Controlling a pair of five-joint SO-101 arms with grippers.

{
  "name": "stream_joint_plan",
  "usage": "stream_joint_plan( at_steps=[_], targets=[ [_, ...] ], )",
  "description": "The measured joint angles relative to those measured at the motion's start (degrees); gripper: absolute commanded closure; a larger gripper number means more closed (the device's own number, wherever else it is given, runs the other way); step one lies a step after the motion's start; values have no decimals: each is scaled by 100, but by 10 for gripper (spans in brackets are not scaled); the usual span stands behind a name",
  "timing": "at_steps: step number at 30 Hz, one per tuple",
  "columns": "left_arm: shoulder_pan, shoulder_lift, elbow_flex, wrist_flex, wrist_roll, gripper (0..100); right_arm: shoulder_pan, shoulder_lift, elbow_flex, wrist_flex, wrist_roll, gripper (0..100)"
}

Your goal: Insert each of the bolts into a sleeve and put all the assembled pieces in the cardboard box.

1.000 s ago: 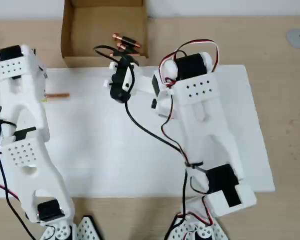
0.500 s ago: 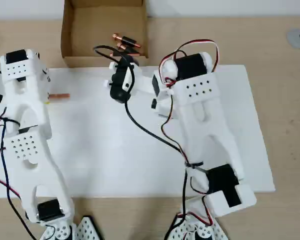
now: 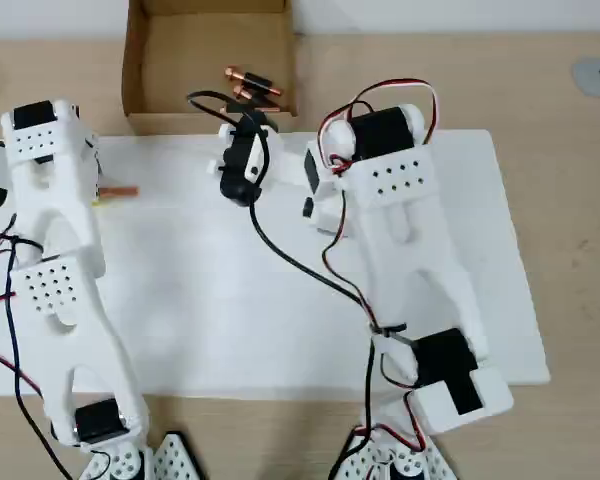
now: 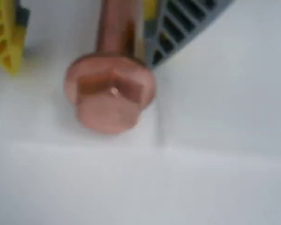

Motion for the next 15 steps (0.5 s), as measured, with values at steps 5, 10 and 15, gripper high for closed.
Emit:
stream_joint_plan(
  at_steps=[5, 10, 15],
  targets=[
    [-9, 0, -18, 132, 97, 840, 0, 0, 0, 0, 0, 987],
    [-44, 9, -211, 396, 97, 936, 0, 0, 0, 0, 0, 987],
    [-88, 26, -536, 800, 97, 943, 0, 0, 0, 0, 0, 987]
  ],
)
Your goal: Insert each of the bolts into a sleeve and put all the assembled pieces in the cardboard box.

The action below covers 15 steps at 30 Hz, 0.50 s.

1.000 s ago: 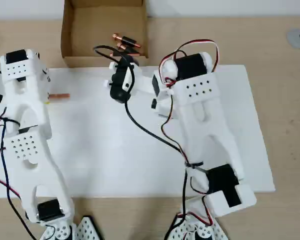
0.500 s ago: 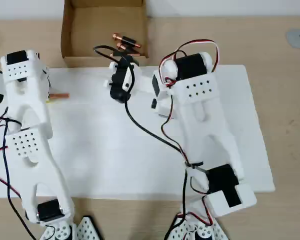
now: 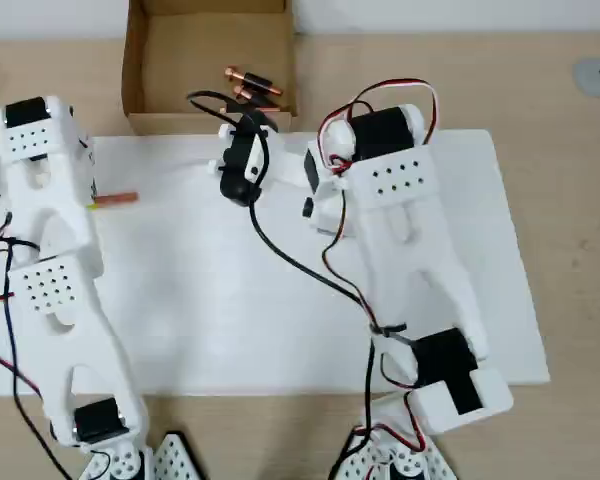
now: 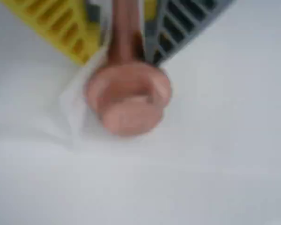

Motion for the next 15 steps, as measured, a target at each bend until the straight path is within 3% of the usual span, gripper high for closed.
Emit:
stream_joint_plan(
  at_steps=[15],
  targets=[
    [-26, 9, -105, 141, -176, 988, 0, 0, 0, 0, 0, 987]
  ],
)
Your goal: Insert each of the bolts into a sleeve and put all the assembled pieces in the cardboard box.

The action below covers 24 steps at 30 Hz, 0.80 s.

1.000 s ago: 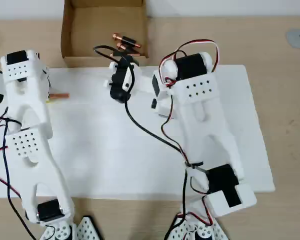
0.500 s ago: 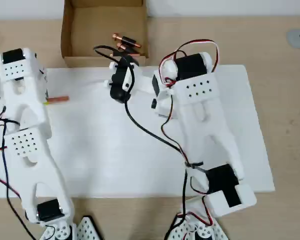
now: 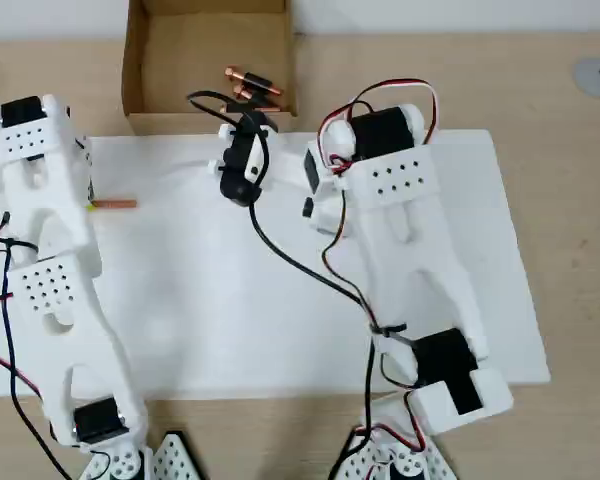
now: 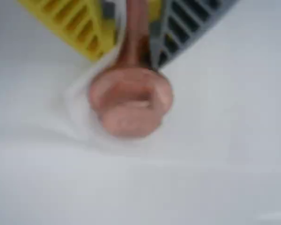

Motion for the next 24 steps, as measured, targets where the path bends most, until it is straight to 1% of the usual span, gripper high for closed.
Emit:
stream_joint_plan(
  at_steps=[9, 21, 24],
  targets=[
    [0, 0, -484, 229, -185, 988, 0, 0, 0, 0, 0, 987],
    [0, 0, -466, 237, -290, 982, 0, 0, 0, 0, 0, 987],
    [0, 0, -440, 237, -299, 935, 0, 0, 0, 0, 0, 987]
  ],
)
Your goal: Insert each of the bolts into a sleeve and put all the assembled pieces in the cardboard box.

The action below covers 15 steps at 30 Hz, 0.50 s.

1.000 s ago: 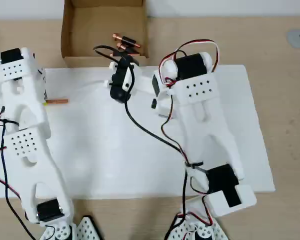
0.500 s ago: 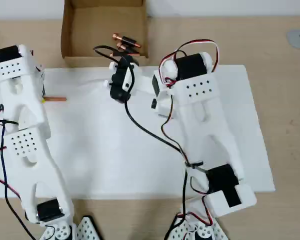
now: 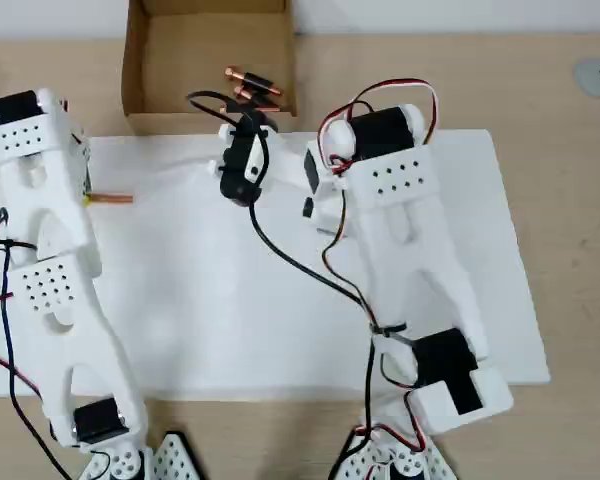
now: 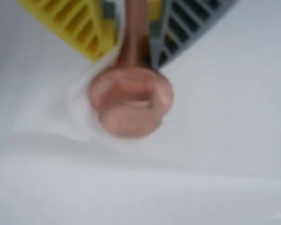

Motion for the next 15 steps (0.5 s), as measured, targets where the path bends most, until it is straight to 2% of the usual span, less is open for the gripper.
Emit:
stream_joint_plan(
  at_steps=[3, 15],
  targets=[
    [0, 0, 0, 0, -53, 902, 0, 0, 123, 0, 0, 987],
    [0, 0, 0, 0, -149, 902, 0, 0, 193, 0, 0, 987]
  ],
)
